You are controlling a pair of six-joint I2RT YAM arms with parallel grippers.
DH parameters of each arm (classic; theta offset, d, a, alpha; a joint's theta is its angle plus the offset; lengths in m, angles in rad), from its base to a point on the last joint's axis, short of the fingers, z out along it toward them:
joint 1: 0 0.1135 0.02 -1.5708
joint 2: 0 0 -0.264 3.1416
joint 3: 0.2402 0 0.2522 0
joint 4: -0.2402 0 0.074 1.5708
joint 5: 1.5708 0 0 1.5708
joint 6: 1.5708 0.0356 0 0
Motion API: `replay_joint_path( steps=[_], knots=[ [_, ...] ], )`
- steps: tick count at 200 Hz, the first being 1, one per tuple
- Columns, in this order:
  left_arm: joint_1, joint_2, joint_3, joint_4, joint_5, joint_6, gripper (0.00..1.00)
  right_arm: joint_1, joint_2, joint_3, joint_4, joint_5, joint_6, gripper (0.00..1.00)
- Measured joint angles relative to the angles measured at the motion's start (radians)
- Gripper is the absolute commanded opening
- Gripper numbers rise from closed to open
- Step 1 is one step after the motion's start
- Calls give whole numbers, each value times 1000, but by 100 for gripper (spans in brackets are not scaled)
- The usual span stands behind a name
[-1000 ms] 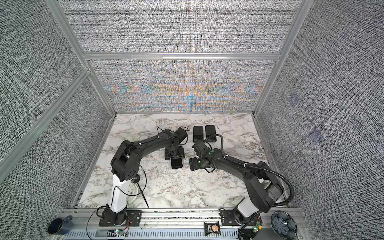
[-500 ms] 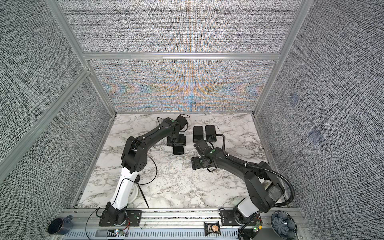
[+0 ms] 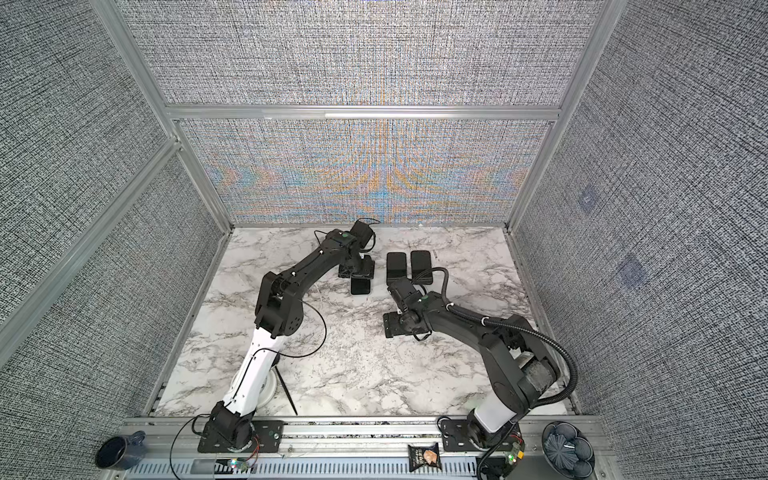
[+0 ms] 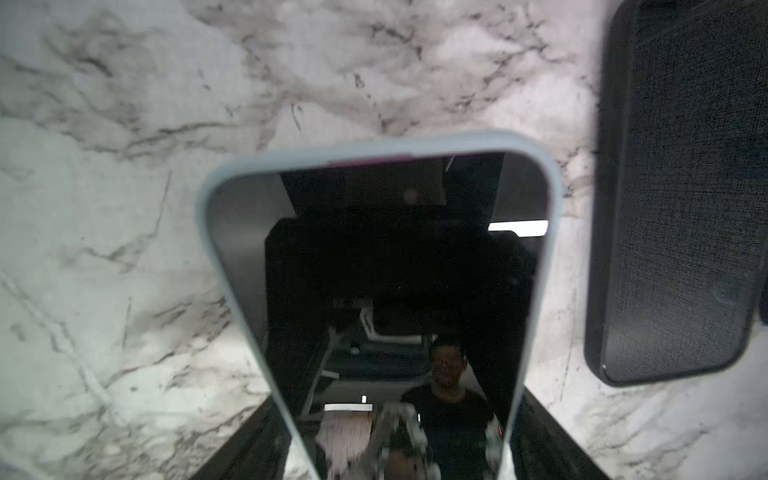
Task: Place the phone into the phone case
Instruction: 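Carry the cased phone with the left gripper toward the two black phones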
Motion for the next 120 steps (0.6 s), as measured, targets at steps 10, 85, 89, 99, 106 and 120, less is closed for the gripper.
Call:
replay_joint_path(
  steps=[10,85,89,99,106,120],
  knots=[
    [0,1,-13,25,6,5,64,0,8,6,-1,-1,0,84],
    [22,71,61,127,53,8,65,0,41,21,-3,-4,0,84],
    [23,73,63,129,54,8,65,0,42,23,-4,-4,0,84],
    [25,77,69,135,55,8,66,0,45,38,-17,-5,0,84],
    [26,80,72,141,59,8,66,0,45,48,-15,-5,0,84],
    [27,84,74,151,65,8,67,-1,45,58,-8,-5,0,84]
  ],
)
